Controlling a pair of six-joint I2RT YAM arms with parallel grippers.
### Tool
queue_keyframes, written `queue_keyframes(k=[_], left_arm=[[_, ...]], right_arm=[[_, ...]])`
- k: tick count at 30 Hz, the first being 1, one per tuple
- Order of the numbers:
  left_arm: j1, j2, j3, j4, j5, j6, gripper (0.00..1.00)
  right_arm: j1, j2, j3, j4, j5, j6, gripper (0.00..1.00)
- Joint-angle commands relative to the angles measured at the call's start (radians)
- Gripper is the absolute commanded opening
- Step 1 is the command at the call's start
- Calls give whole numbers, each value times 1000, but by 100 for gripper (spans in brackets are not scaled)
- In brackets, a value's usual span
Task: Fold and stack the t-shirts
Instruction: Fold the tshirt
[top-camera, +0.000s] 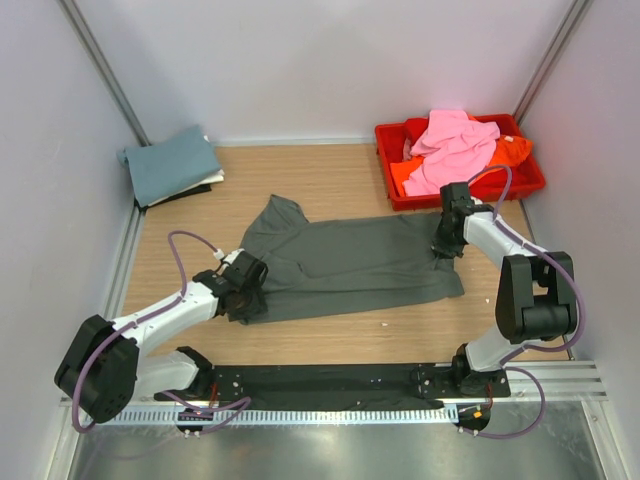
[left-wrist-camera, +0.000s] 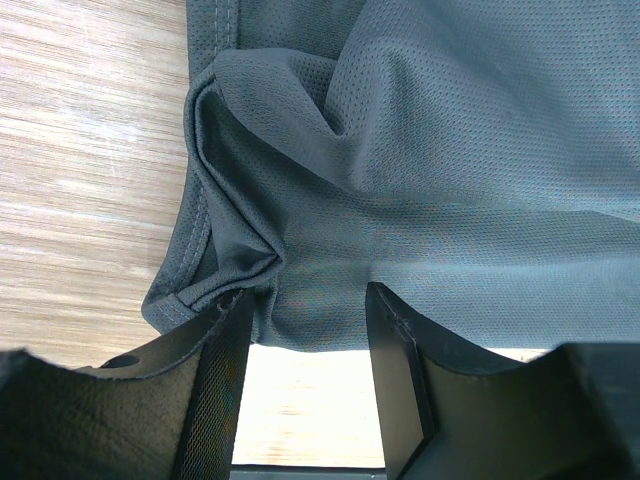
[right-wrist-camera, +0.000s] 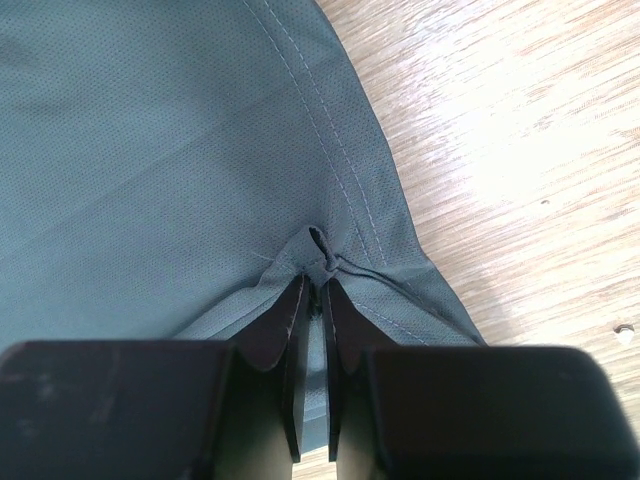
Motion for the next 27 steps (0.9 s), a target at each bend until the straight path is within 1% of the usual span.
queue_keyframes(k=[1,5,9,10,11,12,19,20,22,23,24,25,26,27], left_arm=[[-3,9,-22,23,-10,-12,50],[-3,8,-24,23,-10,-14,49],[-3,9,-24,23,-10,-14,49],[-3,8,-24,23,-10,-12,49],[-3,9,-24,23,-10,-14,49],[-3,8,-24,23,-12,-14,49],[-3,8,-25,25,-12,-12,49],[-3,8,-25,25,-12,-14,49],[-3,8,-24,25,-12,-14,49],[-3,8,-25,25,-10,-14,49],[-3,8,-25,25,-12,-14,48],[-3,6,-25,25,-12,-14,48],[-3,6,-27,26,-12,-14,48],[-3,9,-25,26,-13,-14,48]], right_arm=[[-7,-34,17,3,27,-16,15],[-5,-35,5,12,28,-18,16],[-8,-31,-1,18,16,-21,14],[-7,-29,-1,18,13,-21,16],[-7,-26,-3,20,7,-22,25],[-8,-26,-4,20,2,-21,28],[-8,-23,-16,30,-8,-25,27],[-7,-20,-19,33,-10,-25,25],[-8,-15,-23,40,-12,-24,24],[-8,-11,-19,38,-13,-25,29],[-10,-2,-18,41,-12,-22,43],[-10,2,-12,41,-12,-21,43],[-14,6,2,44,-16,-16,53],[-16,12,13,41,-18,-11,54]])
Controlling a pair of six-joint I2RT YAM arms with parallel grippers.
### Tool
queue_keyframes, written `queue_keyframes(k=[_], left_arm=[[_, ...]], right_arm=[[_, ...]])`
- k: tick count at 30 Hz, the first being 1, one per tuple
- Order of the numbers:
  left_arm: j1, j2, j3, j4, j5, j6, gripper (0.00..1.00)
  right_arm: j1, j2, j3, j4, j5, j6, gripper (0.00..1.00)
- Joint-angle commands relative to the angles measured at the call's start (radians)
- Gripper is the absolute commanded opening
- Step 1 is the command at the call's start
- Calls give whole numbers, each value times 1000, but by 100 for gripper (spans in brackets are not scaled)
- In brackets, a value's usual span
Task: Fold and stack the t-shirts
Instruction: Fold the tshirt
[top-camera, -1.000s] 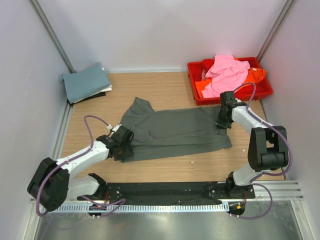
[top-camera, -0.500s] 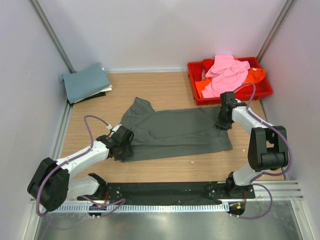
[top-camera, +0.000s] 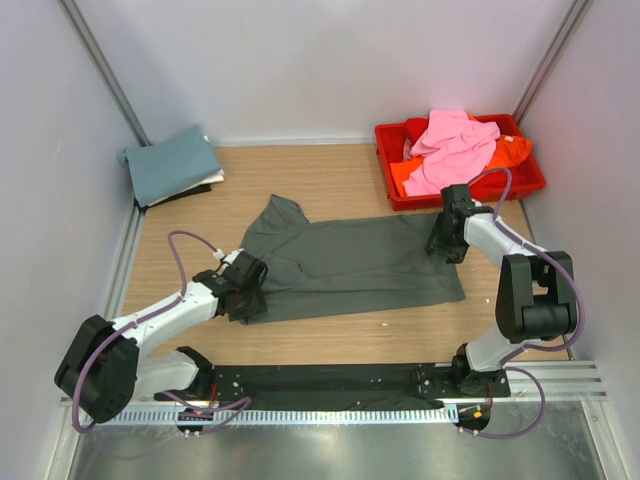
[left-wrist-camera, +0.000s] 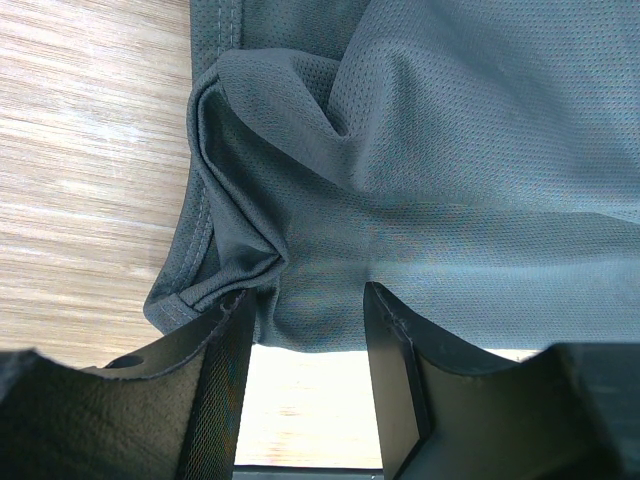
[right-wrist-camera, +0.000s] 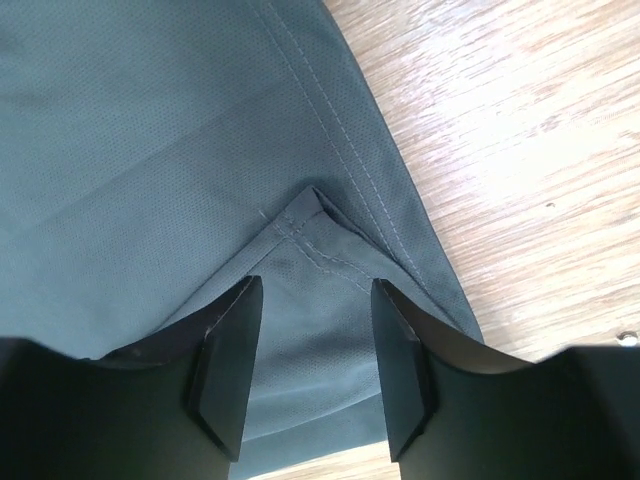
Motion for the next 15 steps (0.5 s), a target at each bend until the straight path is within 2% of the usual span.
queue_keyframes(k=[1,6,15], left_arm=[[-2,8,-24,25,-11,-12,48],[-3,6,-23,25,-10,-12,48],[-3,8,-26,25,-11,-12,48]], right_arm=[[-14,23,53,29,-3,8,54],[-17,83,102,35,-15,19,50],[-16,108,55,66,-12,18,42]])
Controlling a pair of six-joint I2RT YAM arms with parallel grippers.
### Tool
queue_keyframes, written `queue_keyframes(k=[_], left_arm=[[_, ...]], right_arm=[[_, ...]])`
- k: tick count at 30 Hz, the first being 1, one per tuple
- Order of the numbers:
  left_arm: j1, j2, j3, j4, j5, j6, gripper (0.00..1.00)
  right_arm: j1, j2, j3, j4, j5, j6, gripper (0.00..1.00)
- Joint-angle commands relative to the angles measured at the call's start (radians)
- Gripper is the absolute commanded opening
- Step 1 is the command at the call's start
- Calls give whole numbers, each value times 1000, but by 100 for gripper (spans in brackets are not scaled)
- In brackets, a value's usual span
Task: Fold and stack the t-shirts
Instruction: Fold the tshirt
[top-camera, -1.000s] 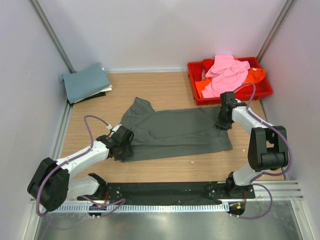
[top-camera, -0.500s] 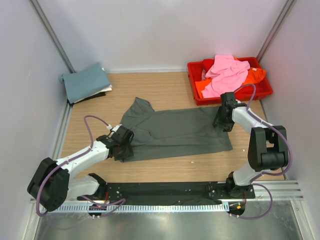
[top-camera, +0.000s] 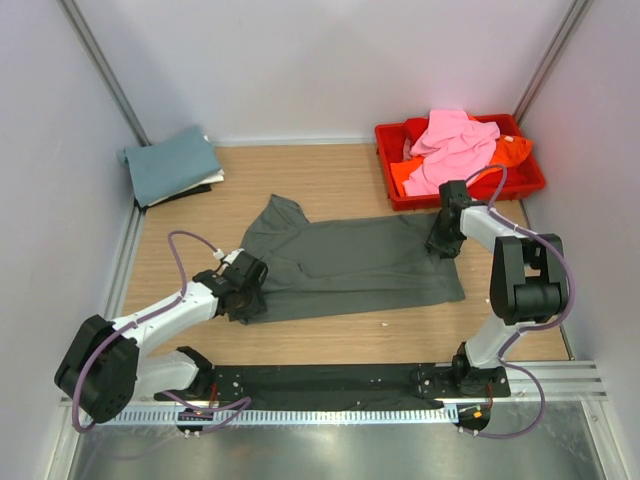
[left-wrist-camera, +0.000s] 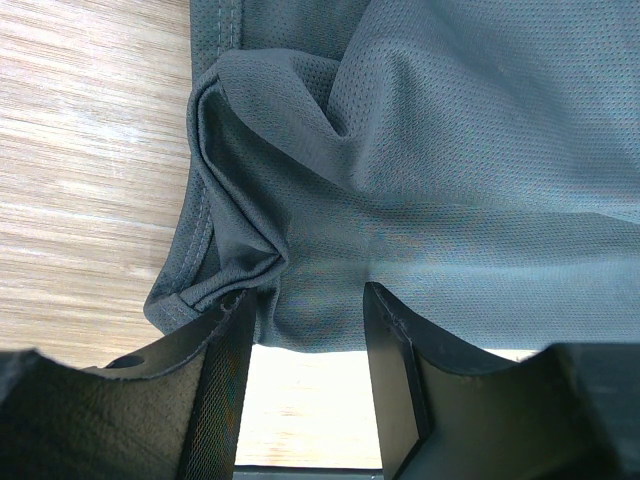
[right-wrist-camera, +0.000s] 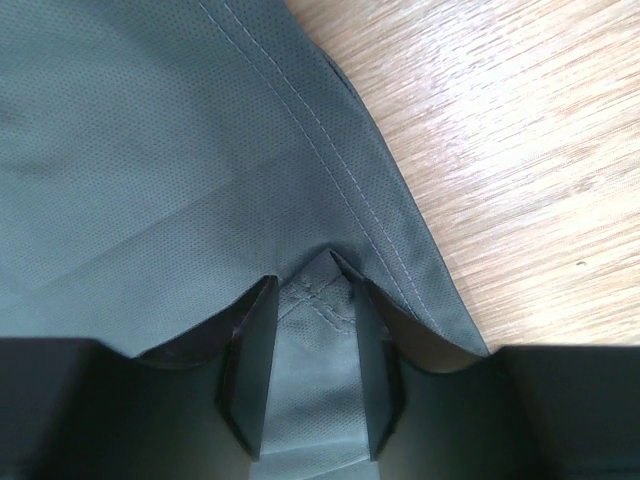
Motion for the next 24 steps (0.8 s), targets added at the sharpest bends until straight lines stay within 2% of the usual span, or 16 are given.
queue_keyframes(k=[1,7,9,13,16,18,20,24], left_arm=[[-3,6,-26,25,-11,-13,48],[-3,6,-27,26,-11,-13,48],[-3,5,-27,26,-11,-13,48],[-3,8,-27,28,-11,-13,47],[-3,6,-27,26,-11,-11,47],[-3,6,-26,26,-11,-13,47],[-3,8,-24,28,-13,-13,47],[-3,8,-26,28,-11,-11,47]], right_arm=[[-1,-19,-16,28,2,11,39],[-2,-36,-38,36,9,8,17],[-2,-31,-41,38,9,5,15],[-2,-33,-47,36,9,2,2],[-2,-50,-36,15,12,2,2],[-2,-64,-27,-5,15,2,11],[-1,-85,-19,-16,16,0,15],[-2,-99,-21,-25,19,-3,15]])
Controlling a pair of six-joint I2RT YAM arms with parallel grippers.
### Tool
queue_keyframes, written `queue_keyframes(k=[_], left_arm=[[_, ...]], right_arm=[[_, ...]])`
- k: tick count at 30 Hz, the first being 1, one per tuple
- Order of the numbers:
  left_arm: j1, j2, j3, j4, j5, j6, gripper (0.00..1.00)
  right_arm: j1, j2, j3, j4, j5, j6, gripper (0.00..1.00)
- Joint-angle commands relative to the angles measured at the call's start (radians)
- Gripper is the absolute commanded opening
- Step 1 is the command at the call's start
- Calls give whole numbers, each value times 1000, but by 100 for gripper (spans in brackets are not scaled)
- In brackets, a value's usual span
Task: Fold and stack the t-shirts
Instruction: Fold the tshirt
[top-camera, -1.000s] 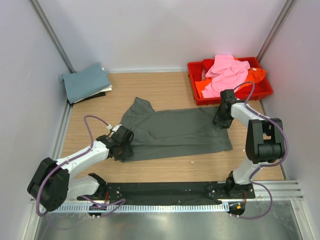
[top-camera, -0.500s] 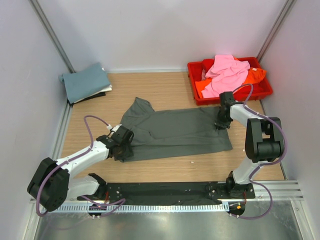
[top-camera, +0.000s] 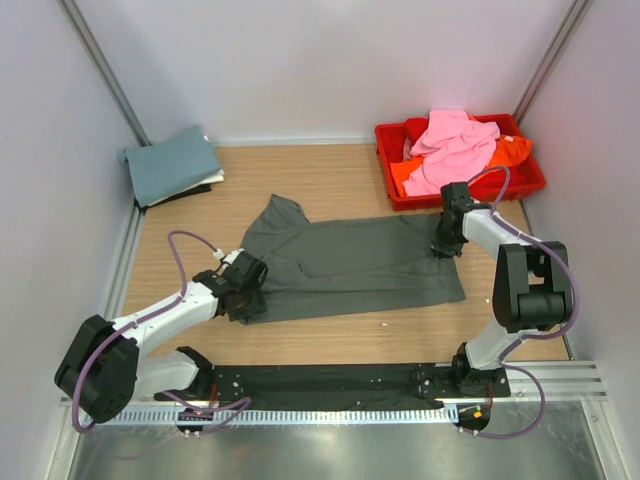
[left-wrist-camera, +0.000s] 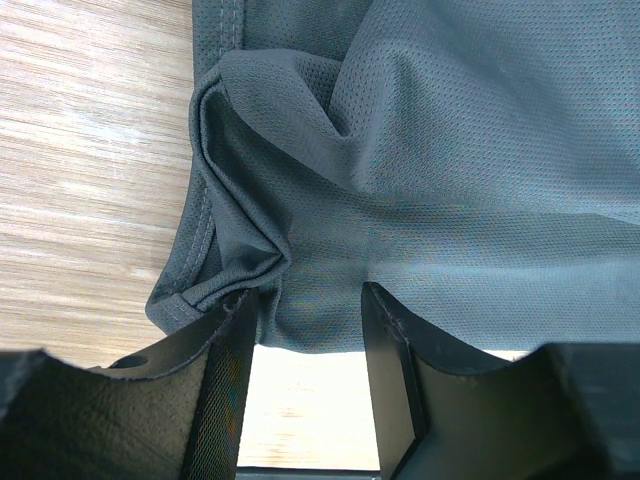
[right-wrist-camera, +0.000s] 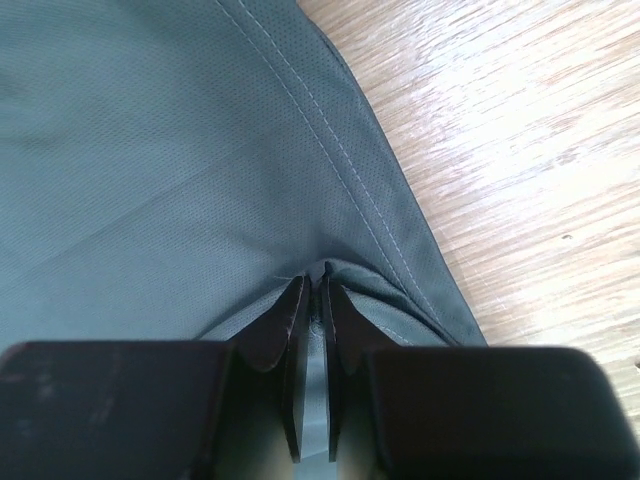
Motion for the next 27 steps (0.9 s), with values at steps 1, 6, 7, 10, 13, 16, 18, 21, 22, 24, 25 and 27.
queue_keyframes(k=[1,6,7,10,13,16,18,21,22,24,25,27], left_arm=[[-3,9,-24,26,-9,-13,47],[-3,6,-26,26,-7,-11,47],[-3,6,-26,25,-7,-13,47],[-3,5,-26,25,-9,-13,47],[-3,5,-26,25,-7,-13,46],[-3,3,-28,25,-9,-13,46],[-3,5,-26,26,-9,-13,46],[-3,6,-26,26,-7,-9,46],[-3,8,-24,25,-7,-8,45],[-3,9,-24,25,-7,-8,45],[-3,13,-23,25,-7,-9,45],[-3,13,-20,25,-7,-8,45]], right_arm=[[-2,-50,8,-13,13,-4,15],[-2,-45,-11,4,-6,-5,12],[-2,-47,-14,6,-4,-5,11],[-5,-53,-14,0,14,-8,1],[-28,-63,-11,-2,16,-7,1],[-73,-70,-6,0,13,-8,1],[-99,-68,2,3,11,-8,1],[-123,-62,14,4,-1,-7,1],[-125,-59,17,7,-7,-7,1],[-125,-42,22,12,-12,-7,1],[-125,-39,20,15,-22,-7,1],[-125,-22,12,27,-33,-7,8]])
